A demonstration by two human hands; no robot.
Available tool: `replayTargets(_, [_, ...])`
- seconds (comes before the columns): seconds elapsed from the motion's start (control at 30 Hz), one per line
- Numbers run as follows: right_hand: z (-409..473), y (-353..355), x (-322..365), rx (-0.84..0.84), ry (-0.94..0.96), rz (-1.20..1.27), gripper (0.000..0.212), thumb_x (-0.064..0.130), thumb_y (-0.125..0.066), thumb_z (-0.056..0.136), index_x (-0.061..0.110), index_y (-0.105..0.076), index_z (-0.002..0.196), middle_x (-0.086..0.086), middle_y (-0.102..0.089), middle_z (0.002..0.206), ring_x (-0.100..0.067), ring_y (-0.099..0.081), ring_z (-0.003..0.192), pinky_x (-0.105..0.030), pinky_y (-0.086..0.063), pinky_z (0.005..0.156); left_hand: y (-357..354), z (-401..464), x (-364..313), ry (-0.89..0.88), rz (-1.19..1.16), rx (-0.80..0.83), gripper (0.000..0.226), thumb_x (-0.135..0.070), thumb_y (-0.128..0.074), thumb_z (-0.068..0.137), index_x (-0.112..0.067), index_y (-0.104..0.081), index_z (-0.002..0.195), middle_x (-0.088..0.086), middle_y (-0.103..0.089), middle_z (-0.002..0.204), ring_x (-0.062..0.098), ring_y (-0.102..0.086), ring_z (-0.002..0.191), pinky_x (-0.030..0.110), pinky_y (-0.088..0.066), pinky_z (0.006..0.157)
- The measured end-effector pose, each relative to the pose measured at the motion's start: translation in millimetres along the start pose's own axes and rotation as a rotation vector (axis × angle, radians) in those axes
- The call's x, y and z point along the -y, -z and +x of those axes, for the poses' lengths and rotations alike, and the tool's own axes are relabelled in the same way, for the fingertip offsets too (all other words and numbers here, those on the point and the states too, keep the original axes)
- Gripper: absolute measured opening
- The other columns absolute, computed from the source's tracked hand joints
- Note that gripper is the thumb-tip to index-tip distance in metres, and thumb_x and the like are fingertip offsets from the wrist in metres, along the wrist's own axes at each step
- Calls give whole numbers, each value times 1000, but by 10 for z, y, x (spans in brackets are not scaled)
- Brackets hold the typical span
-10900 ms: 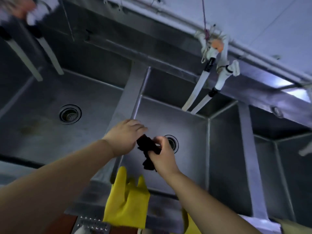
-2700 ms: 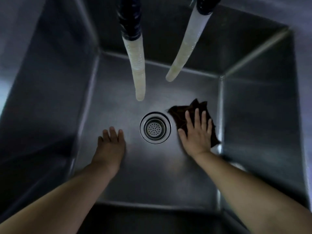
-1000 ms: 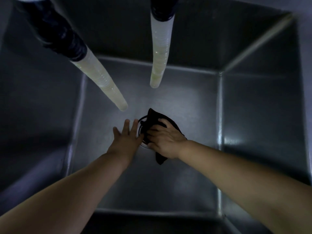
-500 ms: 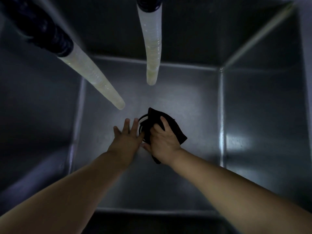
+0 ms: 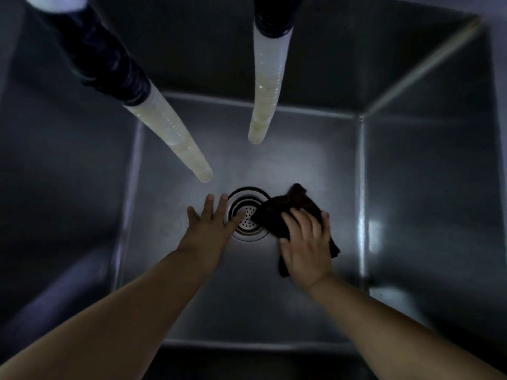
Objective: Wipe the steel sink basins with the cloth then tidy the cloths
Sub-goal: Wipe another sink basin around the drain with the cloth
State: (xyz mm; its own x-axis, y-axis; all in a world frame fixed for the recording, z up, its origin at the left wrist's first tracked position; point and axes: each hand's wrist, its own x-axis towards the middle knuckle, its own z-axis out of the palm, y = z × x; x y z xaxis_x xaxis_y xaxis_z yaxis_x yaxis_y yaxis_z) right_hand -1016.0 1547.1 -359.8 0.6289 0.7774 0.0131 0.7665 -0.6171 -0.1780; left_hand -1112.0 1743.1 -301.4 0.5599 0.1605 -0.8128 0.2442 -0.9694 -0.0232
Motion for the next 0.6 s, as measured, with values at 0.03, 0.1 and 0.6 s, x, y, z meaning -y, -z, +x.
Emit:
replayTargets(0.03, [33,4,-47,7,-81,-27,51,34,-39,88,12,-47,133,-12,-52,132,-26,-37,124,-58,-12,112,0,-1,-1,2,-1,-7,126,-24,-78,73,-25,25,145,18,31,151,43,20,140,61,-11,113])
replayTargets(0.1, [162,20,-102,33,-239,-65,57,37,-33,90,11,-38,141,-13,-45,140,-27,-30,131,-57,-9,112,-19,7,1,14,5,-37,124,-22,-76,75,-19,26,145,17,29,153,42,18,141,60,-12,113])
replayTargets(0.6, [2244,-126,701,344,242,-99,65,54,-20,95,27,-3,152,-3,5,160,-23,12,146,-56,1,114,22,54,-37,43,67,-13,102,-17,-61,87,-5,23,145,18,29,152,45,16,141,61,-13,112])
